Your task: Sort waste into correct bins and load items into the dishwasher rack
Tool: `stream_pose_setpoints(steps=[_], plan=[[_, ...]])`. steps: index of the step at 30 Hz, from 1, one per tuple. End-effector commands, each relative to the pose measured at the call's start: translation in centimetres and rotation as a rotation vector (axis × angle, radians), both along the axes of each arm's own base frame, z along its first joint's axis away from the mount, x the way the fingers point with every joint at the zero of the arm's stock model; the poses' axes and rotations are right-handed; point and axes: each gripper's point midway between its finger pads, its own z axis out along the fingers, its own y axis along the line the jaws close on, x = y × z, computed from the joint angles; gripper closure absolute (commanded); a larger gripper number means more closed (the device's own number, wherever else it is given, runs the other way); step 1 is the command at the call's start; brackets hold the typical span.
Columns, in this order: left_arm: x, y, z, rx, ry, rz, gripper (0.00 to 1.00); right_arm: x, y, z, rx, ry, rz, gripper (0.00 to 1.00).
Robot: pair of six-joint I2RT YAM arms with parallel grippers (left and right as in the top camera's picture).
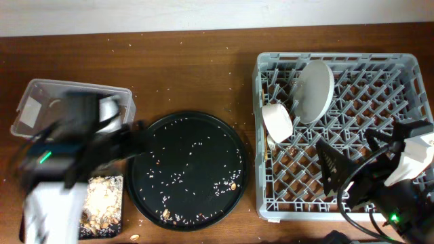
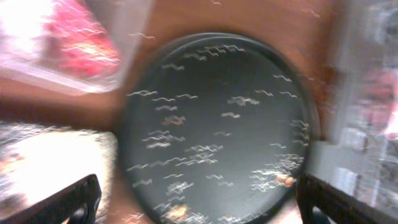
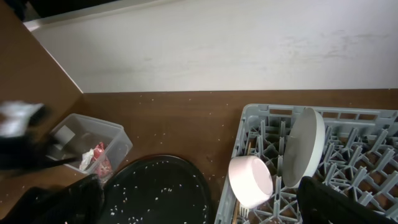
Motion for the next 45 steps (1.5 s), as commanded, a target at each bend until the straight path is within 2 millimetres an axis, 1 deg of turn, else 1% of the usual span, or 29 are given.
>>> stream_pose_setpoints(steps=[1, 2, 4, 5, 8, 9, 10, 11, 12, 14, 15, 16, 17, 19, 21, 22, 23, 24, 25, 26, 29, 30, 38, 39, 40, 41, 42, 43, 45], plan=[[-2.7, 6.0, 3.4, 0.285, -0.111, 0.003, 0.01, 0.0, -0.2, 0.3, -0.006, -0.012, -0.007, 0.01], [-3.2, 6.0, 4.4, 0.288, -0.161, 0.012, 0.01, 0.0, -0.2, 0.3, -0.006, -0.012, -0.007, 0.01], [-3.7, 5.9, 5.0, 0.286, -0.19, 0.014, 0.01, 0.0, -0.2, 0.3, -0.006, -0.012, -0.007, 0.01], [-3.4, 5.5, 5.7, 0.266, -0.238, 0.011, 0.01, 0.0, -0.2, 0.3, -0.006, -0.012, -0.007, 0.01], [-4.1, 5.4, 5.2, 0.263, -0.204, 0.006, 0.01, 0.1, -0.1, -0.1, -0.012, -0.004, -0.007, 0.01], [-4.2, 5.4, 5.1, 0.263, -0.198, 0.006, 0.01, 0.3, -0.1, -0.8, -0.023, 0.011, -0.01, 0.01], [-4.2, 5.4, 5.1, 0.263, -0.198, 0.006, 0.01, 0.7, -0.4, -1.9, -0.045, 0.034, -0.036, 0.01], [-4.2, 5.4, 5.1, 0.263, -0.198, 0.006, 0.01, 0.6, -2.5, -3.8, -0.088, 0.076, -0.124, 0.01], [-4.2, 5.4, 5.1, 0.263, -0.198, 0.006, 0.01, 0.8, -3.7, -4.1, -0.07, 0.058, -0.189, 0.01], [-4.2, 5.4, 5.1, 0.263, -0.198, 0.006, 0.01, 1.3, -5.4, -4.5, -0.016, -0.024, -0.286, 0.01], [-4.2, 5.4, 5.1, 0.263, -0.198, 0.006, 0.01, 1.9, -6.7, -5.7, 0.025, -0.113, -0.362, 0.01], [-4.2, 5.4, 5.1, 0.263, -0.198, 0.006, 0.01, 2.1, -7.2, -7.1, 0.047, -0.161, -0.389, 0.01], [-4.2, 5.4, 5.1, 0.263, -0.198, 0.006, 0.01, 2.0, -7.9, -10.3, 0.05, -0.179, -0.425, 0.01], [-4.2, 5.4, 5.1, 0.263, -0.198, 0.006, 0.01, 2.3, -8.7, -15.1, 0.054, -0.2, -0.467, 0.01], [-4.2, 5.4, 5.1, 0.263, -0.198, 0.006, 0.01, 3.5, -8.9, -19.2, 0.06, -0.221, -0.485, 0.01], [-4.2, 5.4, 5.1, 0.263, -0.198, 0.006, 0.01, 4.2, -8.8, -20.9, 0.067, -0.24, -0.484, 0.01], [-4.2, 5.4, 5.1, 0.263, -0.198, 0.006, 0.01, 5.3, -8.7, -22.2, 0.081, -0.274, -0.484, 0.01], [-4.2, 5.4, 5.1, 0.263, -0.198, 0.006, 0.01, 6.1, -8.6, -22.9, 0.098, -0.319, -0.483, 0.01], [-4.2, 5.4, 5.1, 0.263, -0.198, 0.006, 0.01, 6.5, -8.5, -22.9, 0.117, -0.369, -0.483, 0.01], [-4.2, 5.4, 5.1, 0.263, -0.198, 0.006, 0.01, 6.9, -8.5, -23.7, 0.13, -0.402, -0.484, 0.01], [-4.2, 5.4, 5.1, 0.263, -0.198, 0.006, 0.01, 7.0, -8.5, -26.1, 0.093, -0.309, -0.487, 0.01], [-4.2, 5.4, 5.1, 0.263, -0.198, 0.006, 0.01, 7.0, -8.5, -27.2, 0.076, -0.266, -0.488, 0.02], [-4.2, 5.4, 5.1, 0.263, -0.198, 0.006, 0.01, 7.0, -8.5, -27.2, 0.076, -0.265, -0.488, 0.01], [-4.4, 4.7, 5.2, 0.26, -0.211, -0.026, 0.01, 7.0, -8.5, -27.2, 0.076, -0.264, -0.488, 0.01], [-4.6, 4.7, 5.9, 0.344, -0.251, -0.091, 0.01, 7.0, -8.5, -27.2, 0.076, -0.265, -0.488, 0.01], [-4.6, 4.4, 6.7, 0.376, -0.298, -0.111, 0.01, 7.0, -8.5, -27.2, 0.076, -0.264, -0.488, 0.01], [-4.5, 3.3, 8.0, 0.393, -0.417, -0.145, 0.01, 7.0, -8.5, -27.2, 0.076, -0.264, -0.488, 0.01], [-3.9, 2.2, 8.6, 0.393, -0.542, -0.184, 0.01, 7.0, -8.5, -27.2, 0.076, -0.265, -0.488, 0.01], [-3.2, 1.0, 7.8, 0.354, -0.721, -0.193, 0.01, 7.0, -8.5, -27.2, 0.076, -0.264, -0.488, 0.01]])
